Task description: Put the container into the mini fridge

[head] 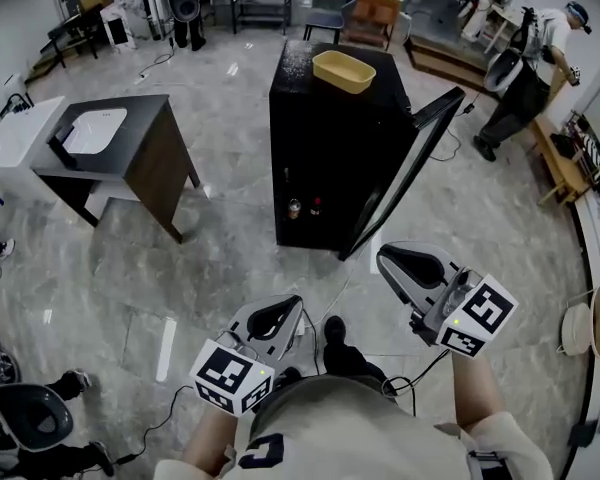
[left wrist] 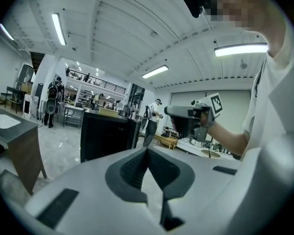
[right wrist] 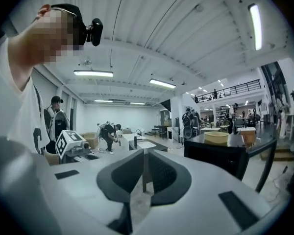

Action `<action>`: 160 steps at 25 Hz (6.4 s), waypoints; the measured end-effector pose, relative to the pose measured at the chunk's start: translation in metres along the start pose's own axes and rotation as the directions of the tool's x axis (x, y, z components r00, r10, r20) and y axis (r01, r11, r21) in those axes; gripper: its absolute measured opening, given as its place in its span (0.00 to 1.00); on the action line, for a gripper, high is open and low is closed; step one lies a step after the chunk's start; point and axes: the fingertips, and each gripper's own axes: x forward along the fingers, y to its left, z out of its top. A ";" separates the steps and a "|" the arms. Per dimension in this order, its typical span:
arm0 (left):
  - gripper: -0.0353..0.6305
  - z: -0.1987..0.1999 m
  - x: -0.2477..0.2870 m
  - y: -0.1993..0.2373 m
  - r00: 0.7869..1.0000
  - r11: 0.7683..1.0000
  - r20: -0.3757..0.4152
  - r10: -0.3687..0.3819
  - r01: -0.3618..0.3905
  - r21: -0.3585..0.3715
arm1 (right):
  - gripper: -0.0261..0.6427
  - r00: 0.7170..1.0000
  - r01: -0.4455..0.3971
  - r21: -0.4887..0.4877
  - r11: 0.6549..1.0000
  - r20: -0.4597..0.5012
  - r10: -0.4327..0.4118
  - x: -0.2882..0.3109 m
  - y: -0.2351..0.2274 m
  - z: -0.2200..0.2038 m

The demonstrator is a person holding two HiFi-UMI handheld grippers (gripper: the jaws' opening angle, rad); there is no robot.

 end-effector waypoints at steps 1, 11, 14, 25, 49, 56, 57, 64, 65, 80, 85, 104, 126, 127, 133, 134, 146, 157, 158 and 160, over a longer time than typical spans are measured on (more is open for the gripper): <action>0.14 0.003 0.008 0.003 1.000 1.000 -0.001 0.003 -0.003 0.001 | 0.08 1.000 0.007 -0.024 1.000 -0.007 -0.007 0.005 -0.018 0.003; 0.14 0.029 0.118 0.043 0.993 0.994 -0.040 0.108 -0.108 -0.004 | 0.28 0.993 0.004 -0.210 0.978 -0.113 -0.028 0.055 -0.203 0.011; 0.14 0.035 0.148 0.051 0.988 0.990 -0.057 0.140 -0.141 -0.012 | 0.28 0.991 0.003 -0.251 0.968 -0.131 -0.037 0.065 -0.246 0.016; 0.14 0.062 0.225 0.071 0.967 0.970 -0.074 0.244 -0.245 0.005 | 0.28 0.976 -0.114 -0.381 0.918 -0.215 0.033 0.123 -0.354 0.032; 0.14 0.077 0.214 0.112 0.911 0.911 -0.023 0.413 -0.413 -0.010 | 0.27 0.711 -0.452 -0.521 0.724 -0.701 -0.061 0.245 -0.441 -0.045; 0.14 0.084 0.195 0.137 0.886 0.886 -0.012 0.464 -0.464 0.007 | 0.20 0.686 -0.473 -0.532 0.702 -0.723 -0.085 0.250 -0.442 -0.044; 0.14 0.083 0.192 0.140 0.882 0.882 -0.011 0.471 -0.471 0.007 | 0.16 0.683 -0.473 -0.536 0.699 -0.724 -0.093 0.251 -0.442 -0.046; 0.14 0.076 0.167 0.150 0.885 0.885 0.000 0.466 -0.466 -0.007 | 0.09 0.650 -0.467 -0.527 0.710 -0.749 -0.128 0.250 -0.441 -0.052; 0.14 0.074 0.164 0.151 0.886 0.886 0.000 0.464 -0.464 -0.008 | 0.09 0.649 -0.466 -0.527 0.711 -0.749 -0.129 0.249 -0.440 -0.052; 0.14 0.056 0.100 0.172 0.911 0.910 -0.003 0.413 -0.413 -0.037 | 0.09 0.663 -0.386 -0.567 0.728 -0.719 -0.208 0.253 -0.402 -0.028; 0.14 0.052 0.080 0.179 0.915 0.914 0.002 0.403 -0.402 -0.046 | 0.09 0.664 -0.368 -0.576 0.730 -0.712 -0.228 0.256 -0.385 -0.016; 0.14 0.036 0.017 0.185 0.940 0.938 0.015 0.341 -0.340 -0.068 | 0.09 0.662 -0.335 -0.594 0.731 -0.701 -0.266 0.241 -0.301 0.004; 0.14 0.012 -0.013 0.178 0.964 0.964 -0.042 0.264 -0.265 -0.028 | 0.09 0.660 -0.364 -0.547 0.754 -0.723 -0.206 0.198 -0.205 -0.014; 0.14 0.010 -0.013 0.178 0.964 0.965 -0.044 0.261 -0.262 -0.027 | 0.09 0.659 -0.371 -0.544 0.753 -0.725 -0.199 0.196 -0.200 -0.014; 0.14 0.006 -0.014 0.176 0.971 0.971 -0.049 0.236 -0.238 -0.038 | 0.09 0.647 -0.409 -0.528 0.744 -0.743 -0.171 0.186 -0.177 -0.018; 0.14 0.005 -0.014 0.176 0.971 0.971 -0.049 0.234 -0.236 -0.039 | 0.09 0.645 -0.414 -0.527 0.742 -0.745 -0.169 0.184 -0.174 -0.019; 0.14 0.003 -0.028 0.180 0.968 0.968 -0.059 0.245 -0.247 -0.035 | 0.09 0.606 -0.476 -0.476 0.740 -0.787 -0.115 0.183 -0.140 -0.048; 0.14 -0.010 -0.021 0.176 0.971 0.972 -0.078 0.227 -0.231 -0.050 | 0.09 0.556 -0.524 -0.406 0.749 -0.829 -0.061 0.182 -0.127 -0.089; 0.14 -0.010 -0.019 0.176 0.971 0.972 -0.079 0.225 -0.229 -0.051 | 0.09 0.552 -0.526 -0.399 0.751 -0.832 -0.055 0.182 -0.127 -0.093; 0.14 -0.010 -0.014 0.174 0.972 0.973 -0.083 0.219 -0.224 -0.050 | 0.09 0.548 -0.529 -0.387 0.755 -0.836 -0.045 0.183 -0.129 -0.101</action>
